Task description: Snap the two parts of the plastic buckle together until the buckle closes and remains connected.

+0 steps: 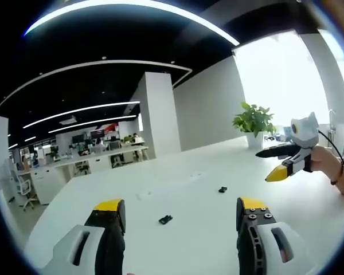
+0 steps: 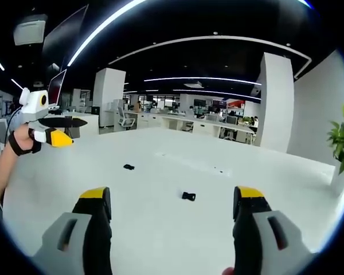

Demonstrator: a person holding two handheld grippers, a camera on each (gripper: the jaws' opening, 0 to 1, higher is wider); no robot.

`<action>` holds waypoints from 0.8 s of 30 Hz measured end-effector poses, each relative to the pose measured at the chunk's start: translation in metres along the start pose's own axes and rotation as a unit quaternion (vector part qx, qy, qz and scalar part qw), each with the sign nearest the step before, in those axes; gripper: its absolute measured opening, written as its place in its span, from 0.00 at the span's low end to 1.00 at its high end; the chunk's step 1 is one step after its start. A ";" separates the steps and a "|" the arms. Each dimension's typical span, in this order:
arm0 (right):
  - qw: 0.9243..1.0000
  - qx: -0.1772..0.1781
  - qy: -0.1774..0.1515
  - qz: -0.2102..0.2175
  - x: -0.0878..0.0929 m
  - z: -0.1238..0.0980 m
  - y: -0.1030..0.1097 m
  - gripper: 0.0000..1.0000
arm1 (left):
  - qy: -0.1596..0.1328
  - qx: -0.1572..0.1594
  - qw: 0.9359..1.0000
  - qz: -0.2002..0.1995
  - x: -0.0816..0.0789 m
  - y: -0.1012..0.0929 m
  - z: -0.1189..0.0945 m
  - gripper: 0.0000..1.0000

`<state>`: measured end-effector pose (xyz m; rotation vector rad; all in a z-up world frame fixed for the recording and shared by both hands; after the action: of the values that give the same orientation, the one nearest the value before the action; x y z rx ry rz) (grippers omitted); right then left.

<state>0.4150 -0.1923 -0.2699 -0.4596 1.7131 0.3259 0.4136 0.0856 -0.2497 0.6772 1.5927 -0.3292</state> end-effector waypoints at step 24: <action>1.000 -0.010 0.001 0.003 -0.004 0.015 0.004 0.87 | 0.010 0.008 1.000 -0.004 0.005 -0.001 0.012 0.79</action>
<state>0.4271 -0.1817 -0.2688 -0.4698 1.7143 0.3483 0.4228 0.0792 -0.2563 0.6884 1.6137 -0.3424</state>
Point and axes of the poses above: the point that each gripper's makers call its tool centre point, and the gripper's own axes: z roughly forward along the fingers, y roughly to its left, x roughly out of its underside, the point moved 5 cm from there along -z, roughly backward along the fingers, and after that the axes turned 6 degrees about z, right-handed, at the moved point
